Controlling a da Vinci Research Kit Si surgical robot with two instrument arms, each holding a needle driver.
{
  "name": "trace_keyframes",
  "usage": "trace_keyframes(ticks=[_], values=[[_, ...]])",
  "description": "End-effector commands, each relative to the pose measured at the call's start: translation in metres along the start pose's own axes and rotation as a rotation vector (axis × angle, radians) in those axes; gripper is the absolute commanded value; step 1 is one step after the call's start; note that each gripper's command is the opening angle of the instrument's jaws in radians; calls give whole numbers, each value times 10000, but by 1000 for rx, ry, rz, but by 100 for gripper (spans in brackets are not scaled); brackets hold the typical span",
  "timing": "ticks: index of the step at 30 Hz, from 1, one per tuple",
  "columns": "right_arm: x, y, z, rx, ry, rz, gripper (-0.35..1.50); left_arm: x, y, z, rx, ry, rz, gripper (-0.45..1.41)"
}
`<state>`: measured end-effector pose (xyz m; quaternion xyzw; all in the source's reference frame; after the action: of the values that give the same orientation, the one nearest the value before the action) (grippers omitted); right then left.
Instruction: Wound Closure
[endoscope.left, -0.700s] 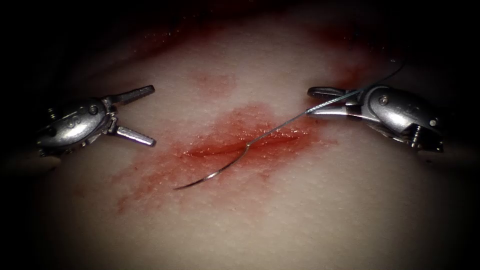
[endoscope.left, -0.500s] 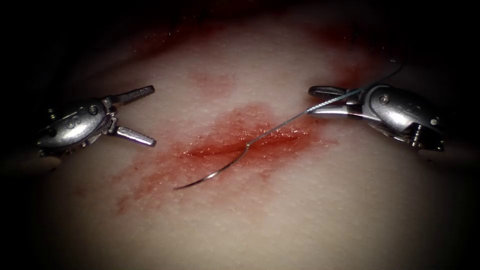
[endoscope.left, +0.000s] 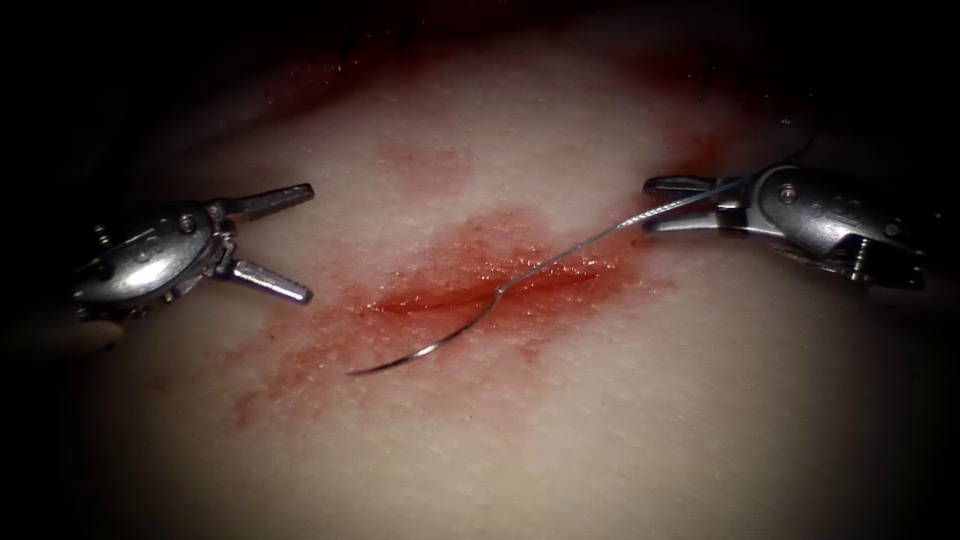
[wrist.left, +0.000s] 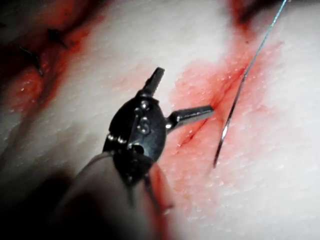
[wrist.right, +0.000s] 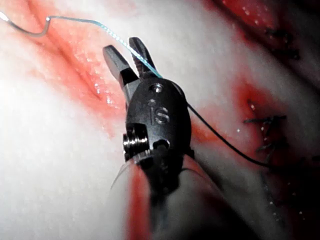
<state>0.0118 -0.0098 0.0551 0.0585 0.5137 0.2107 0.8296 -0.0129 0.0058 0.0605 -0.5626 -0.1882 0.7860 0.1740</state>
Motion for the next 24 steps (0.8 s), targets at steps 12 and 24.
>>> trace_keyframes(ticks=[12, 24], values=[[0, -94, -24, 298, -275, 33, 61, -4, 4, 37, 42, -128, -64, 76], [46, -155, -73, 454, -293, 59, 76, -59, 6, 74, 41, -380, -136, 78]])
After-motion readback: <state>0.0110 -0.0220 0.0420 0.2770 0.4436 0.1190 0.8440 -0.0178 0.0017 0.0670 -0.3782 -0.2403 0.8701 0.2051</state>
